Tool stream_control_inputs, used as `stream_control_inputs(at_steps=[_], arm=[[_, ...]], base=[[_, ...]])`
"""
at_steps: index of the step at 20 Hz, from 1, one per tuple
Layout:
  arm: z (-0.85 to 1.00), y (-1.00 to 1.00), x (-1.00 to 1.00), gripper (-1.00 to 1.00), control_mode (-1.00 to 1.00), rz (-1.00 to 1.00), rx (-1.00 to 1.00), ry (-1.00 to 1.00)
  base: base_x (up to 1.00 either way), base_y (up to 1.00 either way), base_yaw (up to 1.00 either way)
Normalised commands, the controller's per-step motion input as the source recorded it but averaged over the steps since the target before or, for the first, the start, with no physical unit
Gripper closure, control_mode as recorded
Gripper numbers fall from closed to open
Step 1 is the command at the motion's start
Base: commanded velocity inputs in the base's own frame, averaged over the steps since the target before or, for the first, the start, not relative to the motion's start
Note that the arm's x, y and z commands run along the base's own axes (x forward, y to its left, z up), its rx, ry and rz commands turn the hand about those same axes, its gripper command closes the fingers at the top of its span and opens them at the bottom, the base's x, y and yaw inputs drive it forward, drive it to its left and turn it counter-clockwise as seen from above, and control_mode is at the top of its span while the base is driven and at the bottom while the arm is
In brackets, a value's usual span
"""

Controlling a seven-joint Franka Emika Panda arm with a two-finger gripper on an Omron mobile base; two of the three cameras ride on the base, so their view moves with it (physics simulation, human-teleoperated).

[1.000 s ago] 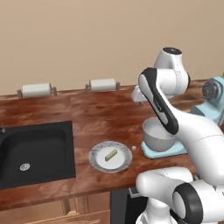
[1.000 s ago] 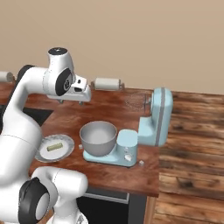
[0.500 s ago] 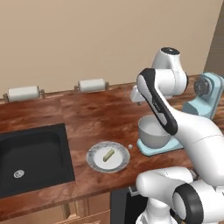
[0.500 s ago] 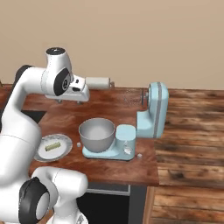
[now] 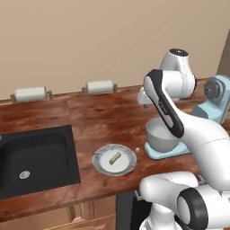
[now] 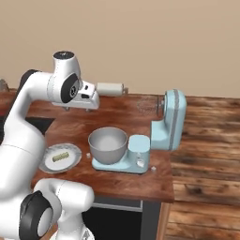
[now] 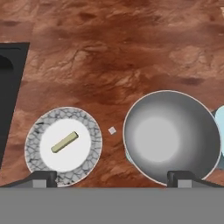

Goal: Add butter and sugar cubes to the stand mixer bowl and then turn on the stand mixer to begin making frosting.

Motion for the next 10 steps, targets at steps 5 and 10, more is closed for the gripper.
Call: stream_control_inputs(at_steps=[5, 10], arm=[[0.00, 0.00, 0.00, -1.00, 1.00, 0.00, 0.00, 0.00], [0.00, 0.00, 0.00, -1.00, 1.00, 0.00, 0.00, 0.00]], base=[[0.39, 0.47, 0.38], [0.45, 0.32, 0.26]])
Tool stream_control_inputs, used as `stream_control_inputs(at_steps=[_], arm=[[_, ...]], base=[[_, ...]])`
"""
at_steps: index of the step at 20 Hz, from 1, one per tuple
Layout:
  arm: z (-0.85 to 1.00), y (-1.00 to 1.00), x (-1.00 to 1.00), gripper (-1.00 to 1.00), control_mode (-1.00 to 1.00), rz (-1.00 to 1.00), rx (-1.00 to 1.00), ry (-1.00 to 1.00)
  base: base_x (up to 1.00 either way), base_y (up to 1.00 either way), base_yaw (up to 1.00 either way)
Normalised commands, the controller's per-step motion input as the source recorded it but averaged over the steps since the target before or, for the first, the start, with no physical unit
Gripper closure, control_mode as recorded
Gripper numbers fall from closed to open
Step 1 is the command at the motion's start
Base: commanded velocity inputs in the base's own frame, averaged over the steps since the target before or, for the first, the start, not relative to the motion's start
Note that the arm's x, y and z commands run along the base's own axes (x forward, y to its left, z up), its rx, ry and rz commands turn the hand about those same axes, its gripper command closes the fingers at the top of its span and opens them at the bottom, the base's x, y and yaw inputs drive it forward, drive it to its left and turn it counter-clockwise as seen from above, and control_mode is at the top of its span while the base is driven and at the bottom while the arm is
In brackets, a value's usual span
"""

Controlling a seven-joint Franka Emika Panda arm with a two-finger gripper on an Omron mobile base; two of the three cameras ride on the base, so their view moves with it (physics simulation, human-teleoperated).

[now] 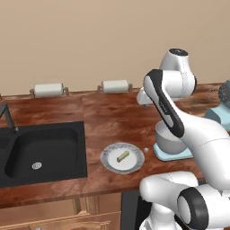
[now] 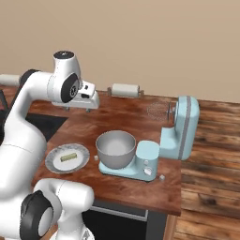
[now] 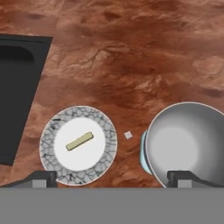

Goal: Add butter and sugar cubes to the stand mixer bowl and then turn on the stand mixer to begin making frosting.

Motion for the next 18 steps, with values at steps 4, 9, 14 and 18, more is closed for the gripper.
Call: stream_control_inputs(at_steps=[4, 9, 14, 18], arm=[[0.00, 0.00, 0.00, -1.00, 1.00, 0.00, 0.00, 0.00], [0.00, 0.00, 0.00, -1.00, 1.00, 0.00, 0.00, 0.00], [0.00, 0.00, 0.00, -1.00, 1.00, 0.00, 0.00, 0.00], [-0.26, 0.14, 0.00, -1.00, -1.00, 0.00, -0.04, 0.02]], base=[[0.42, 0.07, 0.01], [0.04, 0.00, 0.00], [0.00, 0.00, 0.00], [0.00, 0.00, 0.00]])
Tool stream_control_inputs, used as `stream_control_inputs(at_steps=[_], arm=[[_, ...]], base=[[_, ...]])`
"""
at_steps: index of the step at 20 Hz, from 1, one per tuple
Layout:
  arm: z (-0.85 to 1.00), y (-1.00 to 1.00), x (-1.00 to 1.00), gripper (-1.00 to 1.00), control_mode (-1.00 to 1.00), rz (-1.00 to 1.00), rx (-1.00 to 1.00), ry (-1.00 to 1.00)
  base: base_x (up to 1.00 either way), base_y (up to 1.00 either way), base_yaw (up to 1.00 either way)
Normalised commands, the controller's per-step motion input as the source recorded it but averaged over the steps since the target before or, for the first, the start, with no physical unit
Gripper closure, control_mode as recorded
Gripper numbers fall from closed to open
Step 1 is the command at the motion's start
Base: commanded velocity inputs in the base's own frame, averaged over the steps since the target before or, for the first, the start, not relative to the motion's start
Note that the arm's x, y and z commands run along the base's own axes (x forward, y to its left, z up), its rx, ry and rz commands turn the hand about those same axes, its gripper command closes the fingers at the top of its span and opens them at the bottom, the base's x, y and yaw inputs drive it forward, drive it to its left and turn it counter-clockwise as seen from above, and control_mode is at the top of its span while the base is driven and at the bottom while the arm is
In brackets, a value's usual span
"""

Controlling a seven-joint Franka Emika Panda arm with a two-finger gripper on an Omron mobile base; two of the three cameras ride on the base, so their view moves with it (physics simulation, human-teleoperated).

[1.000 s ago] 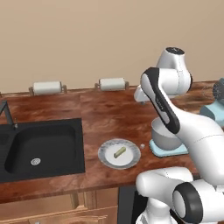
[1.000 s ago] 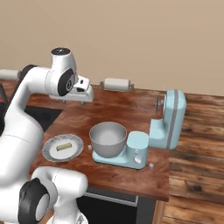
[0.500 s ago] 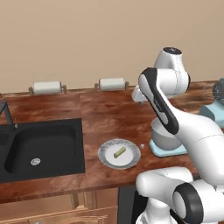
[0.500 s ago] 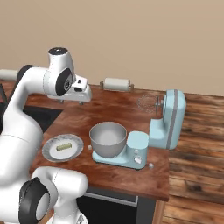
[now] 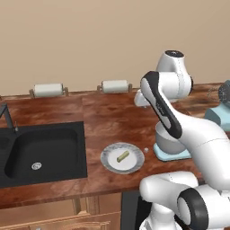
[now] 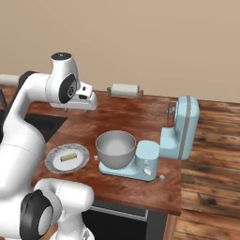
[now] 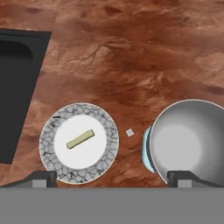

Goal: Add butter and sugar cubes to the stand mixer bowl and then turn on the stand mixer to begin making frosting.

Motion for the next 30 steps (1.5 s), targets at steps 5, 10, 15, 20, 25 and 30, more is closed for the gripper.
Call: stream_control_inputs(at_steps=[5, 10, 15, 20, 25, 30], arm=[[-0.72, 0.62, 0.03, -1.00, -1.00, 0.00, -0.15, 0.13], [-0.70, 0.73, 0.14, -1.00, -1.00, -0.03, -0.11, 0.20], [-0.58, 0.38, 0.13, -1.00, -1.00, -0.17, -0.01, 0.15], [-0.53, 0.13, 0.11, -1.00, -1.00, -0.21, 0.01, 0.04], [-0.56, 0.00, 0.01, -1.00, -1.00, -0.18, 0.06, 0.00], [-0.40, 0.00, 0.09, -1.00, -1.00, -0.14, 0.05, 0.00]], base=[[0.00, 0.00, 0.00], [0.00, 0.00, 0.00], [0.00, 0.00, 0.00], [0.00, 0.00, 0.00], [0.00, 0.00, 0.00], [0.00, 0.00, 0.00]])
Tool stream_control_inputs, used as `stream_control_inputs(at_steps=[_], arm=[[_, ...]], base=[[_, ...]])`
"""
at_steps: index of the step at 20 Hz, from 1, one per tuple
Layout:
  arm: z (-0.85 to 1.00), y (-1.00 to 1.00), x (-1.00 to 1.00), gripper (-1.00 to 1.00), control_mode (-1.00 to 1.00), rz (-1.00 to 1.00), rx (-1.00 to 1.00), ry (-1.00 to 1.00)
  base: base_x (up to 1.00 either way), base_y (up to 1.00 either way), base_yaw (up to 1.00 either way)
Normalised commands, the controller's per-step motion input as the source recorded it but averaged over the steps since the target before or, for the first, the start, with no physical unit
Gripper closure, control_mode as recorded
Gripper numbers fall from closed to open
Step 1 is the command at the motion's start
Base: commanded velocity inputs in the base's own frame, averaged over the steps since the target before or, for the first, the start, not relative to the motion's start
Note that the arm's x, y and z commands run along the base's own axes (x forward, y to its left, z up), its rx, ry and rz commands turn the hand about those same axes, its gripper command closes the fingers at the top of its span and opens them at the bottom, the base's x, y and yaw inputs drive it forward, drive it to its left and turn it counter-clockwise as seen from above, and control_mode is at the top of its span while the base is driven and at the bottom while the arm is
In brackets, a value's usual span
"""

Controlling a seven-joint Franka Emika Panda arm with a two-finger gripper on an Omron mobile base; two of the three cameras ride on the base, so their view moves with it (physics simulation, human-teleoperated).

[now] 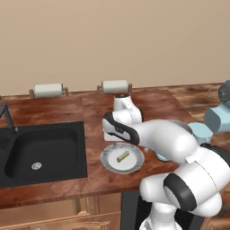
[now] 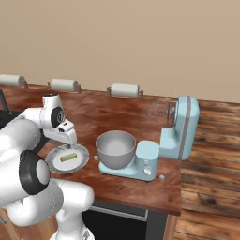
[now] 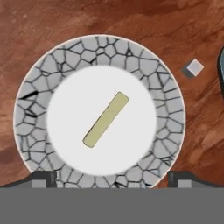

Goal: Add butter and sugar cubes to the stand mixer bowl and then turn on the stand mixer to begin making frosting.

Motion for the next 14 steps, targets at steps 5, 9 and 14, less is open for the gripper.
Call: stream_control_inputs(at_steps=[5, 9, 14], arm=[[-0.36, -0.07, 0.04, -1.00, -1.00, -0.08, 0.01, 0.04], [-0.24, 0.00, 0.02, -1.00, -1.00, -0.04, 0.00, 0.00], [-0.22, 0.00, 0.16, -1.00, -1.00, -0.08, 0.00, 0.00]], base=[[0.00, 0.00, 0.00], [0.00, 0.00, 0.00], [0.00, 0.00, 0.00]])
